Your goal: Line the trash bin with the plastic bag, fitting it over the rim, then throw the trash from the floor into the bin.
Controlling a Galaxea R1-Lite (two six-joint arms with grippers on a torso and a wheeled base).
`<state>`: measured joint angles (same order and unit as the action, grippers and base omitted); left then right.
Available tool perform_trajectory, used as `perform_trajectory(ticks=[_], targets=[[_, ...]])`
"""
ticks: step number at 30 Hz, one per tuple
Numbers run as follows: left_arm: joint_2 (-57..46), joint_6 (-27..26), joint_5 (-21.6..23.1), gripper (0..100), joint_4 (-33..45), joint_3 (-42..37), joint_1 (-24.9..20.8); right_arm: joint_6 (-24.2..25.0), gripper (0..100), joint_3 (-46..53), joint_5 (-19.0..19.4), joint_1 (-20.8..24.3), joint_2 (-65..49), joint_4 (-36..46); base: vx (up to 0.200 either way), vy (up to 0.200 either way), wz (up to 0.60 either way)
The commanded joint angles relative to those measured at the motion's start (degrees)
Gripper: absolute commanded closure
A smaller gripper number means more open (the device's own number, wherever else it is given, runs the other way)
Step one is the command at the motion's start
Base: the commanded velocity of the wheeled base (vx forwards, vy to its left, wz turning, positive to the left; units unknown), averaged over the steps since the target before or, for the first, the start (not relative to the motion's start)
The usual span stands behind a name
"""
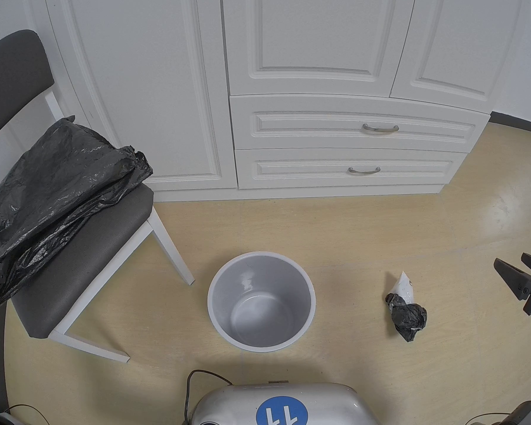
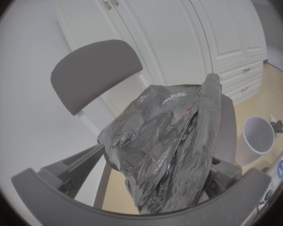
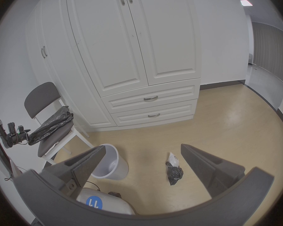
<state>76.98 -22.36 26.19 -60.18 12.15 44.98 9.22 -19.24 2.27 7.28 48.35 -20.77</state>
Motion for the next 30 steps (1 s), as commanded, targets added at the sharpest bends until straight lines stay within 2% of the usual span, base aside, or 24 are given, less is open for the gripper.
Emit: perform_trajectory(ticks=[1,12,30], targets=[[-0.61,0.21,-0.17,0,-0.11,0.24,0.02,0.01,0,-0.01,0.02,0.02,-0.01,-0.06,0.000,0.000,0.00],[5.63,-2.69,-1.40,0,-0.90,0.77,0.19,0.01,0,-0.01,0.02,-0.07,-0.01,-0.06,0.000,0.000,0.00],[7.74,-8.49,-5.27,0,-0.81,-0.46,0.19,0.01,0,-0.10,0.02,-0.07,-0.10,-0.06,0.000,0.000,0.00]])
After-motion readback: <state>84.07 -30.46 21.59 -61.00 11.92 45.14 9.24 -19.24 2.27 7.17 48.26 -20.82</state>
